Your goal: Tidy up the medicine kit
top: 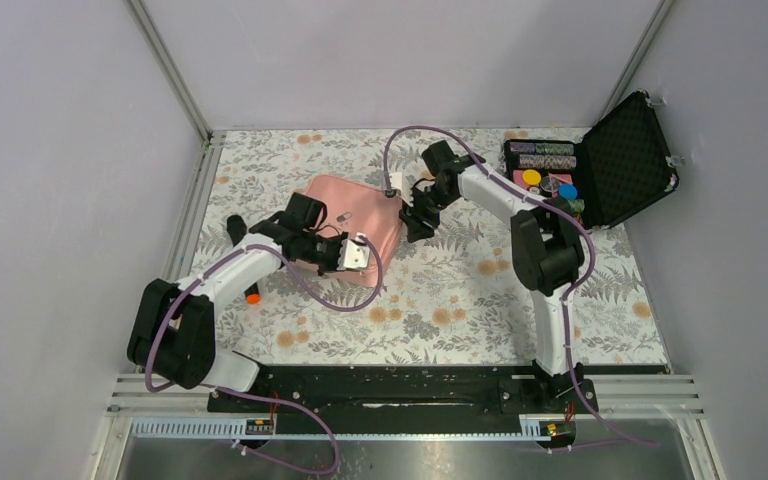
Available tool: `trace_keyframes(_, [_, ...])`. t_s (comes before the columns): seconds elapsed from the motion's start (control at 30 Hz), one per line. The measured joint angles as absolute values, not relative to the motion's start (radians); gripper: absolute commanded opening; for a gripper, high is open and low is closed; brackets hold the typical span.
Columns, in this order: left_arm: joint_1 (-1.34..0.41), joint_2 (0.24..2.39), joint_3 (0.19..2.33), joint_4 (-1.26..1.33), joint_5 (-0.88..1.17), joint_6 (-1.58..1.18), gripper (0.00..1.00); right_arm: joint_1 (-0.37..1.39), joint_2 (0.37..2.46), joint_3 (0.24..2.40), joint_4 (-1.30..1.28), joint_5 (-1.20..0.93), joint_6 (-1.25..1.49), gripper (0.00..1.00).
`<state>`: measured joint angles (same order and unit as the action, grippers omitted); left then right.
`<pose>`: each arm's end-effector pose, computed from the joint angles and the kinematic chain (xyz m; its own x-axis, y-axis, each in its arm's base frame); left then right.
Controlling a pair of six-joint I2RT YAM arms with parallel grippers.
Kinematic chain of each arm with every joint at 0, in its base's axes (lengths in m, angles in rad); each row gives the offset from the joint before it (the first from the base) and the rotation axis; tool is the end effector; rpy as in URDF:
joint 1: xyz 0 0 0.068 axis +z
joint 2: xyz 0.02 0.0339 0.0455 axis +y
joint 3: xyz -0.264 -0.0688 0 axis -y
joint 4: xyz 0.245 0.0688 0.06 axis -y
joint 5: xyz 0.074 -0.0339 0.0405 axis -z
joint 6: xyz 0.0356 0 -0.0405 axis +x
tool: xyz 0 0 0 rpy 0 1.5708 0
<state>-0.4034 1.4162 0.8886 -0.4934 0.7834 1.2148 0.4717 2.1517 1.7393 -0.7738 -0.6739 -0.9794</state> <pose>0.2413 -0.1303 0.2182 0.3053 0.5918 -0.7461 0.9502 -0.1370 0.2800 0.3922 0.2250 0.1966 0.0075 -0.7244 -0.6894 -0.9997 -0.0209 0.0110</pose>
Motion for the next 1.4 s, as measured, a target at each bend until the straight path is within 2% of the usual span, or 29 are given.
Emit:
trace_keyframes(0.13, [-0.397, 1.415, 0.952, -0.599, 0.782, 1.288, 0.00, 0.471, 2.095, 1.651, -0.666, -0.676, -0.931, 0.64])
trace_keyframes(0.37, [-0.391, 1.415, 1.111, -0.770, 0.782, 1.377, 0.00, 0.467, 2.079, 1.637, -0.583, -0.720, -0.854, 0.67])
trace_keyframes(0.73, [-0.384, 1.415, 1.107, -0.859, 0.766, 1.476, 0.00, 0.446, 2.177, 1.842, -0.624, -0.822, -0.727, 0.65])
trace_keyframes(1.0, [-0.363, 1.394, 1.104, -0.925, 0.771, 1.528, 0.00, 0.447, 2.196, 1.853, -0.616, -0.771, -0.721, 0.66])
trace_keyframes(1.23, [-0.352, 1.375, 1.104, -0.971, 0.788, 1.555, 0.00, 0.475, 2.196, 1.852, -0.650, -0.761, -0.747, 0.61])
trace_keyframes(1.4, [-0.352, 1.369, 1.104, -0.986, 0.793, 1.555, 0.00, 0.492, 2.230, 1.938, -0.728, -0.768, -0.736, 0.41])
